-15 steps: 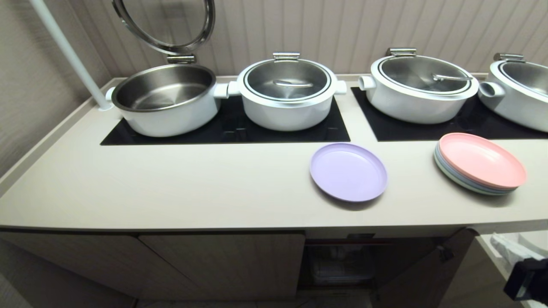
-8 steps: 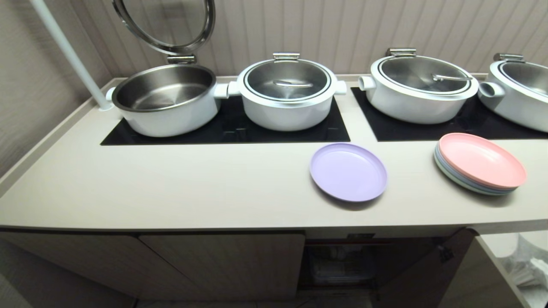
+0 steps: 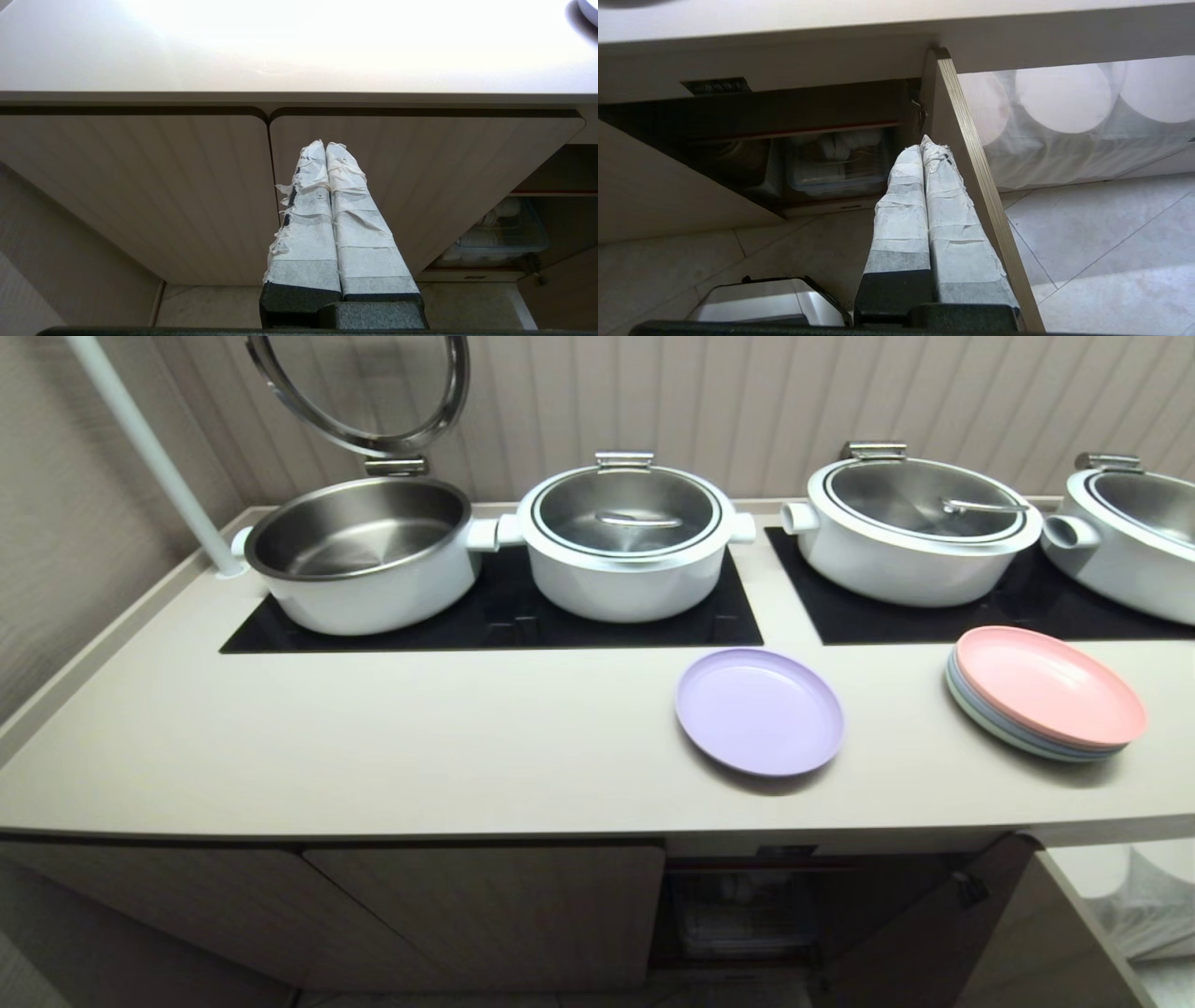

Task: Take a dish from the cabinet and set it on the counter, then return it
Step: Pick up the plate from the table

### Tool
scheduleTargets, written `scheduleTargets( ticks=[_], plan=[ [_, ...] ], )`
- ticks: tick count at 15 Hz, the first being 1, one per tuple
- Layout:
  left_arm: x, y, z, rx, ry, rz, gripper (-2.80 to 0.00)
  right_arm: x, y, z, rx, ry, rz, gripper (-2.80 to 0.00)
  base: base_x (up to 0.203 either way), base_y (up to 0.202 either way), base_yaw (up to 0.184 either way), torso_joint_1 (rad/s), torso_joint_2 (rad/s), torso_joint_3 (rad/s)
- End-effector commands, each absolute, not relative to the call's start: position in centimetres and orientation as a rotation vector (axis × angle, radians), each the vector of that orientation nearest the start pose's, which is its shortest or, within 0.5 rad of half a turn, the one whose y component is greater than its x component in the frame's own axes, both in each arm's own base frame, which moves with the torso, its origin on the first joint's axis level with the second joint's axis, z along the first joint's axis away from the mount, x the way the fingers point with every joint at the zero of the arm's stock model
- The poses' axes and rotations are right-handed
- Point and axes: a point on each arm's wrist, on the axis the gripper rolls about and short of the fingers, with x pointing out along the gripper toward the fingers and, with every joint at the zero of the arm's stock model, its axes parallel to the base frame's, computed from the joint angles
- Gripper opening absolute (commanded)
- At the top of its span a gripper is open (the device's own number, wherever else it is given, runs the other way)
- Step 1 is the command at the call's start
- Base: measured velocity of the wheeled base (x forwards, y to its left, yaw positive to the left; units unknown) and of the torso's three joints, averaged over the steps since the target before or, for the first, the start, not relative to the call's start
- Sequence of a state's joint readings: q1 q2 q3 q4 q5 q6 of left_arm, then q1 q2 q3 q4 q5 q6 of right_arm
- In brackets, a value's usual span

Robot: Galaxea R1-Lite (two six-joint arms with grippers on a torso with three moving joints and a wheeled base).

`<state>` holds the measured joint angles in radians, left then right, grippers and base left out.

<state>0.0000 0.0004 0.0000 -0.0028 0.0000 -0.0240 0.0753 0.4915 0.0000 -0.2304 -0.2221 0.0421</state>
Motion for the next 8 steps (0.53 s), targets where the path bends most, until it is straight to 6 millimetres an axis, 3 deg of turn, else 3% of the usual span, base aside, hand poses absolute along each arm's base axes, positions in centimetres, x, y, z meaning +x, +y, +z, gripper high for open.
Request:
scheduleTargets(
  ticks=[1,8],
  plan=[
    [-2.3,0.0,7.6,-0.025,-0.003,0.0,-2.8,1.2,-0.4,9.7,-0.004,0.196,-0.15,-2.8,0.0,0.0,0.0,0.0,0.0,0.0],
    [-2.3,0.0,7.6,-0.025,-0.003,0.0,-2.8,0.2,-0.4,9.5,0.013,0.117,-0.117,-2.8,0.0,0.0,0.0,0.0,0.0,0.0]
  ],
)
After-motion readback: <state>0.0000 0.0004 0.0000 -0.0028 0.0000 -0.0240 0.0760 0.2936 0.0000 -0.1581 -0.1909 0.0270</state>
